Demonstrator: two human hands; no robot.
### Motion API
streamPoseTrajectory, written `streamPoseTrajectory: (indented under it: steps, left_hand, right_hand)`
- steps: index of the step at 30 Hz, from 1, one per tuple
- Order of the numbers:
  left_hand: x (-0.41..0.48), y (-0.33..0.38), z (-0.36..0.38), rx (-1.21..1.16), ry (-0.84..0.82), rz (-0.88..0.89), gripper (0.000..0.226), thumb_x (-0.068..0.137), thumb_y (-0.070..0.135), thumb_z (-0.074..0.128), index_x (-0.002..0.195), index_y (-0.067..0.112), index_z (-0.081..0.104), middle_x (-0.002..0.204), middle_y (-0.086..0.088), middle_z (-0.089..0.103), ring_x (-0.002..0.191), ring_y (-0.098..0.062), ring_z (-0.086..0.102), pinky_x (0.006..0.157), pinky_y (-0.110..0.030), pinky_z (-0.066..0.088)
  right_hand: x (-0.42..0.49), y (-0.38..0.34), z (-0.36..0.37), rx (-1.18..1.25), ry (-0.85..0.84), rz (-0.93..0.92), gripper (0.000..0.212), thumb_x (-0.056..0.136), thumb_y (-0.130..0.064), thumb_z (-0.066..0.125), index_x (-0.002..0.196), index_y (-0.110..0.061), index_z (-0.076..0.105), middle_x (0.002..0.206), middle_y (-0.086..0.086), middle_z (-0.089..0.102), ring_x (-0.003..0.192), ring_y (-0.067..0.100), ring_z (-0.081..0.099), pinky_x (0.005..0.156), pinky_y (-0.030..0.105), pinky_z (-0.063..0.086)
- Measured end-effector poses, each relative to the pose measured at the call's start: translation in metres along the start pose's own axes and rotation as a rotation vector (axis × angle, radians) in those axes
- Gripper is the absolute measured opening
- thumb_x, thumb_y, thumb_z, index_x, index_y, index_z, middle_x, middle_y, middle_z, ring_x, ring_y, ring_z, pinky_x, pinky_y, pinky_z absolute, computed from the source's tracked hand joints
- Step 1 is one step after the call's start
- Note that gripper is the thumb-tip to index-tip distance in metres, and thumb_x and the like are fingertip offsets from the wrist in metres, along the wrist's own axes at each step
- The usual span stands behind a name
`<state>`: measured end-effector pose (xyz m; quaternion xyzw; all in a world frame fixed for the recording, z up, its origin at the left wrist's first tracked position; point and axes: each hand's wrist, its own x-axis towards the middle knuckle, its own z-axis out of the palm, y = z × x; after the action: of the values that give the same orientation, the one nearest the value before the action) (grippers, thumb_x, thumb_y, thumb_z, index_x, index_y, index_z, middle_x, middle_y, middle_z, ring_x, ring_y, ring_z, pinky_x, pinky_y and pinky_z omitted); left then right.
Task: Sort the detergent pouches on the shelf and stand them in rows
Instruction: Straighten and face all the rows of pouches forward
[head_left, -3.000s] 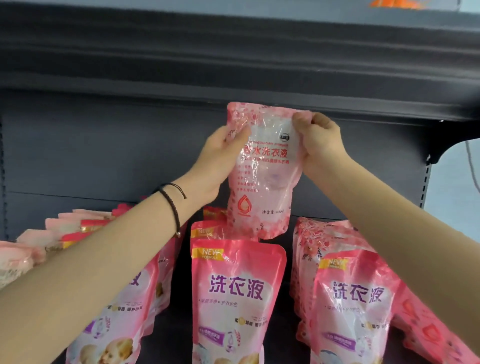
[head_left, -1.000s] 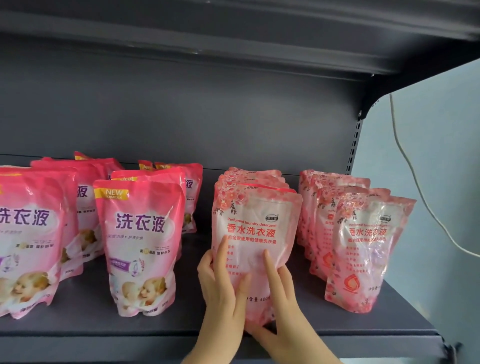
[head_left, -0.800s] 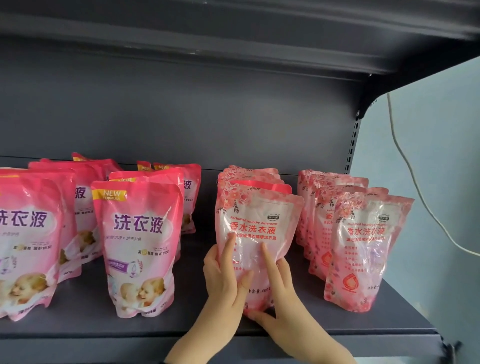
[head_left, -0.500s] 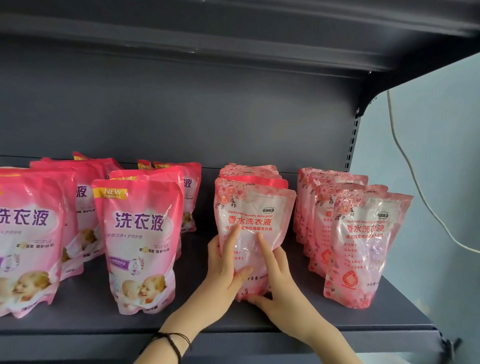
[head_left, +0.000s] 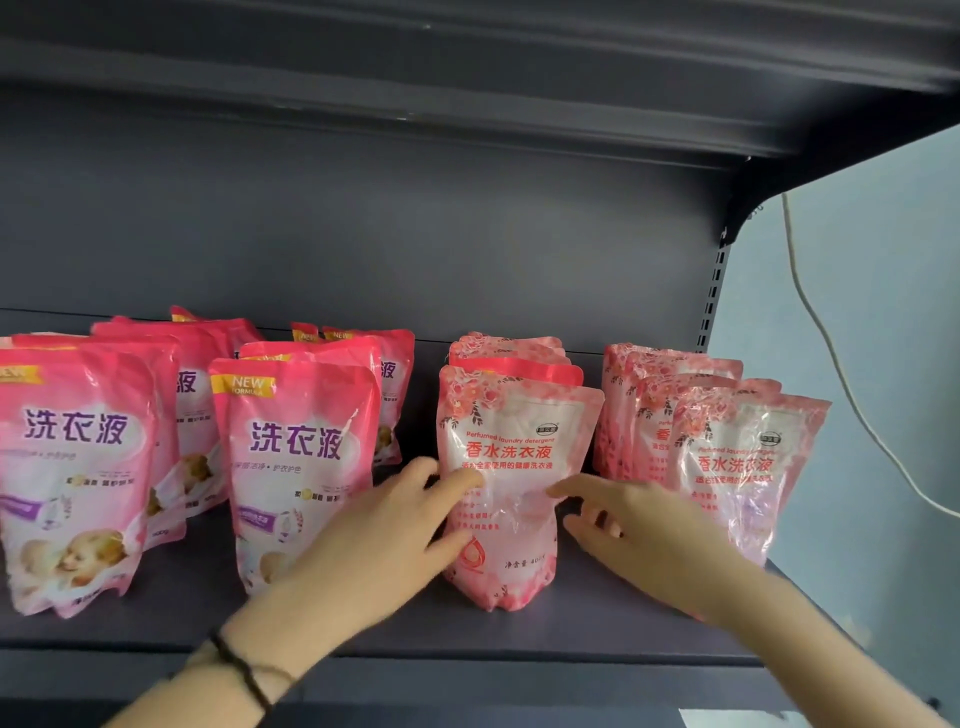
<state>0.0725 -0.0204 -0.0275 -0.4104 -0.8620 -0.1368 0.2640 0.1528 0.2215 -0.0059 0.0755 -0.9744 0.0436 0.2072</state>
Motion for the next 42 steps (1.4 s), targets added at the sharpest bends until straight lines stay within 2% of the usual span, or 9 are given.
streamPoseTrajectory:
  steps: [5, 9, 15, 18, 23, 29, 32, 36, 42]
  left_hand:
    - [0.040, 0.002, -0.051, 0.287, -0.188, 0.123, 0.030, 0.094, 0.051, 0.043, 0.122, 0.041, 0.047, 0.098, 0.012, 0.064, 0.076, -0.008, 0.054, 0.054, -0.025, 0.035]
    - [0.087, 0.003, -0.111, 0.413, -0.090, 0.262, 0.032, 0.083, 0.064, 0.036, 0.093, 0.039, 0.054, 0.065, 0.015, 0.053, 0.063, -0.007, 0.058, 0.050, -0.024, 0.027]
    - [0.151, -0.012, -0.148, 0.570, -0.246, 0.266, 0.032, 0.088, 0.063, 0.041, 0.084, 0.034, 0.055, 0.066, 0.016, 0.051, 0.060, 0.003, 0.046, 0.052, -0.024, 0.031]
    - [0.164, -0.031, -0.136, 0.550, -0.297, 0.257, 0.032, 0.089, 0.063, 0.041, 0.087, 0.035, 0.056, 0.069, 0.016, 0.051, 0.062, 0.003, 0.046, 0.053, -0.024, 0.031]
    - [0.180, -0.061, -0.109, 0.526, -0.336, 0.293, 0.034, 0.088, 0.066, 0.040, 0.093, 0.037, 0.057, 0.069, 0.019, 0.051, 0.062, 0.006, 0.045, 0.051, -0.024, 0.028]
    - [0.196, -0.071, -0.082, 0.140, -0.498, 0.224, 0.022, 0.093, 0.054, 0.046, 0.095, 0.038, 0.062, 0.084, 0.014, 0.065, 0.074, 0.001, 0.058, 0.062, -0.021, 0.037]
    - [0.197, -0.065, -0.075, -0.077, -0.581, 0.207, 0.035, 0.093, 0.058, 0.042, 0.079, 0.033, 0.062, 0.072, 0.005, 0.065, 0.061, -0.001, 0.056, 0.058, -0.010, 0.035]
    - [0.196, -0.066, -0.069, 0.120, -0.597, 0.273, 0.032, 0.090, 0.054, 0.053, 0.076, 0.025, 0.057, 0.066, 0.007, 0.063, 0.056, 0.001, 0.051, 0.053, -0.020, 0.035]
    - [0.203, -0.070, -0.089, -0.022, -0.474, 0.174, 0.036, 0.089, 0.044, 0.062, 0.065, 0.018, 0.056, 0.052, 0.013, 0.056, 0.048, 0.002, 0.049, 0.049, -0.013, 0.032]
  right_hand:
    - [0.029, -0.021, -0.053, -0.068, -0.279, -0.084, 0.030, 0.092, -0.054, 0.046, 0.107, -0.036, 0.065, 0.101, -0.015, 0.068, 0.081, 0.002, 0.062, 0.076, 0.026, 0.051]
    - [0.060, -0.028, -0.112, -0.100, -0.210, -0.197, 0.037, 0.085, -0.061, 0.045, 0.088, -0.031, 0.067, 0.080, -0.018, 0.066, 0.068, -0.003, 0.061, 0.069, 0.024, 0.050]
    - [0.116, -0.017, -0.152, -0.318, -0.259, -0.200, 0.037, 0.088, -0.059, 0.046, 0.080, -0.027, 0.064, 0.075, -0.011, 0.069, 0.067, 0.007, 0.068, 0.063, 0.027, 0.049]
    - [0.139, -0.002, -0.144, -0.363, -0.292, -0.158, 0.034, 0.087, -0.059, 0.047, 0.086, -0.029, 0.064, 0.083, -0.006, 0.070, 0.080, 0.015, 0.068, 0.072, 0.034, 0.054]
    - [0.160, 0.019, -0.123, -0.241, -0.344, -0.126, 0.035, 0.085, -0.059, 0.053, 0.091, -0.028, 0.067, 0.087, -0.008, 0.070, 0.072, 0.009, 0.069, 0.079, 0.040, 0.058]
    - [0.172, 0.022, -0.099, -0.016, -0.391, -0.079, 0.031, 0.087, -0.048, 0.056, 0.093, -0.023, 0.072, 0.089, -0.004, 0.073, 0.080, 0.021, 0.071, 0.083, 0.040, 0.057]
    - [0.164, 0.022, -0.094, -0.036, -0.388, -0.130, 0.025, 0.084, -0.044, 0.061, 0.085, -0.021, 0.072, 0.083, -0.007, 0.071, 0.080, 0.017, 0.068, 0.081, 0.038, 0.056]
    - [0.160, 0.025, -0.085, -0.107, -0.318, -0.168, 0.025, 0.085, -0.031, 0.068, 0.082, -0.007, 0.067, 0.084, 0.003, 0.069, 0.083, 0.019, 0.064, 0.081, 0.038, 0.054]
    - [0.174, 0.032, -0.103, 0.141, -0.261, 0.010, 0.014, 0.086, -0.027, 0.070, 0.072, -0.024, 0.069, 0.076, -0.010, 0.070, 0.072, 0.015, 0.069, 0.063, 0.019, 0.055]
